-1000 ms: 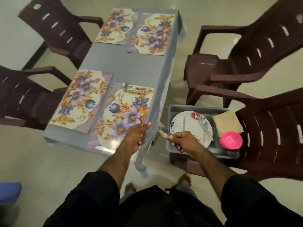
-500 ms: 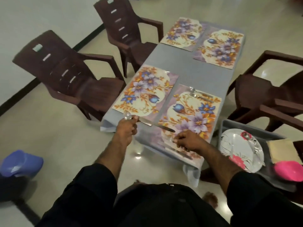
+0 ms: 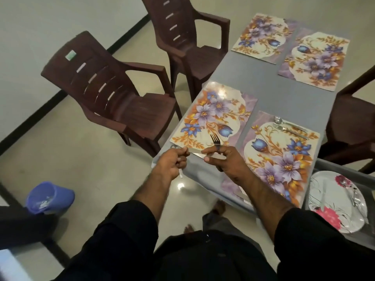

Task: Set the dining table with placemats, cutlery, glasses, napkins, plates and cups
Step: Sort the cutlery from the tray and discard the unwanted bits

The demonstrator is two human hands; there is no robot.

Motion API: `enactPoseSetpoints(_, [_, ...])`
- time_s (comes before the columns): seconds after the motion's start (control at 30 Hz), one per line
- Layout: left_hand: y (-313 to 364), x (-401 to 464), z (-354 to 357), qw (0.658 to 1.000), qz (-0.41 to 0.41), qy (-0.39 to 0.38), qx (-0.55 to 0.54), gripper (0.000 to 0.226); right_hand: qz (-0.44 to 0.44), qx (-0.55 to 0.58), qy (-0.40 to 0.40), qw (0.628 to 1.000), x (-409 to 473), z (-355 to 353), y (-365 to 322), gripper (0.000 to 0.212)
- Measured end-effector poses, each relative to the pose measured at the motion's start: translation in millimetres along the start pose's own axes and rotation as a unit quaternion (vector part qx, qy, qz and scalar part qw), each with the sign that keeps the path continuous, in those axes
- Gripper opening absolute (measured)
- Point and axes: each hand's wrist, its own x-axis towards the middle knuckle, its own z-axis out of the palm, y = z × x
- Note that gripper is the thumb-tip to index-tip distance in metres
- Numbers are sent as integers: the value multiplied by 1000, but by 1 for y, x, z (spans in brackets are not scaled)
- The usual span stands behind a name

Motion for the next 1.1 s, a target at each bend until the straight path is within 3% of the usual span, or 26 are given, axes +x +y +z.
enactPoseSetpoints(0.17, [42, 14, -11, 984, 20, 72, 161, 13, 17, 36, 35, 999, 63, 7, -13, 21])
enactPoseSetpoints(0.3, [92, 27, -23, 976, 80, 117, 163, 25, 38, -2, 9, 999, 110, 3, -33, 30])
enactPoseSetpoints(0.47, [116, 40, -5, 981, 88, 57, 166, 25, 69, -131, -38, 988, 147, -2, -34, 30])
enactPoseSetpoints(0.7, [144, 87, 27, 975, 67, -30, 208, 12, 126, -129, 55, 982, 178, 2, -22, 29])
enactPoseSetpoints(0.87, [176, 130, 39, 947, 75, -87, 299, 20, 145, -122, 123, 974, 191, 8, -26, 30])
enactPoseSetpoints(1.03, [206, 157, 52, 895, 44, -185, 403, 8, 146, -97, 160, 971, 194, 13, -29, 22])
enactPoseSetpoints(1.1, [209, 169, 59, 892, 47, -179, 413, 10, 155, -126, 148, 969, 191, 7, -24, 22])
